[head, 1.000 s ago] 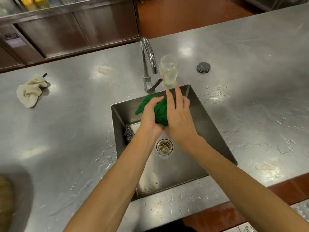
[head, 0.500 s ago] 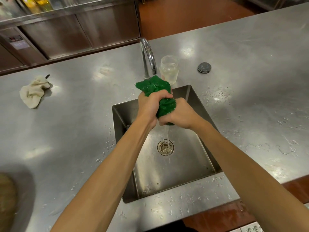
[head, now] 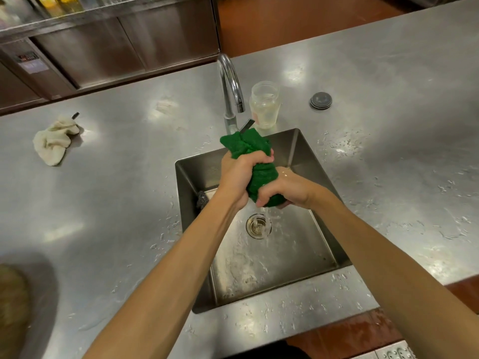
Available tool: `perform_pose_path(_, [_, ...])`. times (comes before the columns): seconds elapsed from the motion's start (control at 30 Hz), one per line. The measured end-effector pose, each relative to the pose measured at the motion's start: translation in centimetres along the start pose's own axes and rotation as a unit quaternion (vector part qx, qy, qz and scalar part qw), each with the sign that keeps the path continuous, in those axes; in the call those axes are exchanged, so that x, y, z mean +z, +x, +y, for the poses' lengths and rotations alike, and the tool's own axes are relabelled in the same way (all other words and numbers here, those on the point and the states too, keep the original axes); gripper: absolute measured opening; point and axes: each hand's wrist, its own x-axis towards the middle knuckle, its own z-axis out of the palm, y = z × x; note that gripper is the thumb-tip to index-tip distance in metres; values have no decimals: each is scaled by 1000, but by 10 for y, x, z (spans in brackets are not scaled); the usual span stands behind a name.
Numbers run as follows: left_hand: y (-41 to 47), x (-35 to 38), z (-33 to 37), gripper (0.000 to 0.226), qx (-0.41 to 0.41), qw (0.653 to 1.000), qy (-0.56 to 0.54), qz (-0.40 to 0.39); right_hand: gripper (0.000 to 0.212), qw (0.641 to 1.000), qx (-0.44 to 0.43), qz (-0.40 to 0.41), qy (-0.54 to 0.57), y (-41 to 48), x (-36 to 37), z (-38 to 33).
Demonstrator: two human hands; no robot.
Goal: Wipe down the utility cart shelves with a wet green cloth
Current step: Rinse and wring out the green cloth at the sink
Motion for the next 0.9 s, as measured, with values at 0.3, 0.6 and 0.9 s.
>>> perform_pose_path(0.3, [9,-11,-12,8,-128,970,-196,63,98,914,-84,287,-276,-4,20,11])
perform_pose_path(0.6, [0,7,-5,13,-197,954,-208,85,88,761,-199,470,-401,4,52,29])
perform_pose_path(0.9, [6,10,4,23,-76,978,-54,187,54,876,-100,388,-270,2,23,3])
